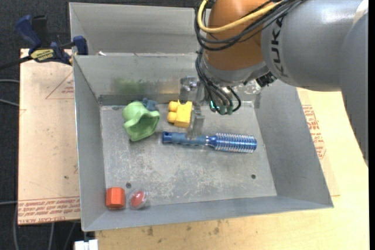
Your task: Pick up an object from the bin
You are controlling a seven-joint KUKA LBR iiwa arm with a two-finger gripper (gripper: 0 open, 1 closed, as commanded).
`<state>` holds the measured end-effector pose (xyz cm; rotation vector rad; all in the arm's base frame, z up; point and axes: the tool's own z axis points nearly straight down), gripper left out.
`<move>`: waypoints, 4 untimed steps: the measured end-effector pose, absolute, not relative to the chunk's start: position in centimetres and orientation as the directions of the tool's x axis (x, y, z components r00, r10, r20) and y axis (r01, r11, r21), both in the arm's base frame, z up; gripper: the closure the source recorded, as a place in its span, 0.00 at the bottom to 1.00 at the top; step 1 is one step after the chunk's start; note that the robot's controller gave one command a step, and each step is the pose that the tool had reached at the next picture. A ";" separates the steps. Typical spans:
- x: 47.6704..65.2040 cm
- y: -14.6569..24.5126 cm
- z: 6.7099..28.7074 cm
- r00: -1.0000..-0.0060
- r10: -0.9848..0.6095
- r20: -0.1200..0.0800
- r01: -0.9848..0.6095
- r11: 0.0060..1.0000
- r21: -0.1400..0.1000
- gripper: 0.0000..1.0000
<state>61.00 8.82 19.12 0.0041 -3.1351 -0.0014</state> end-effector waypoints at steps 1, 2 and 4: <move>61.3 12.8 7.1 -0.968 0.252 0.005 0.252 0.968 0.000 0.00; 61.9 13.7 7.0 -0.951 0.308 -0.002 0.308 0.951 0.003 0.00; 58.4 18.1 29.6 -0.957 0.290 -0.010 0.289 0.957 0.008 1.00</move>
Offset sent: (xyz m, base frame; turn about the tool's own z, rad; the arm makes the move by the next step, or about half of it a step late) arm 0.0046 0.0377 -0.1160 0.2607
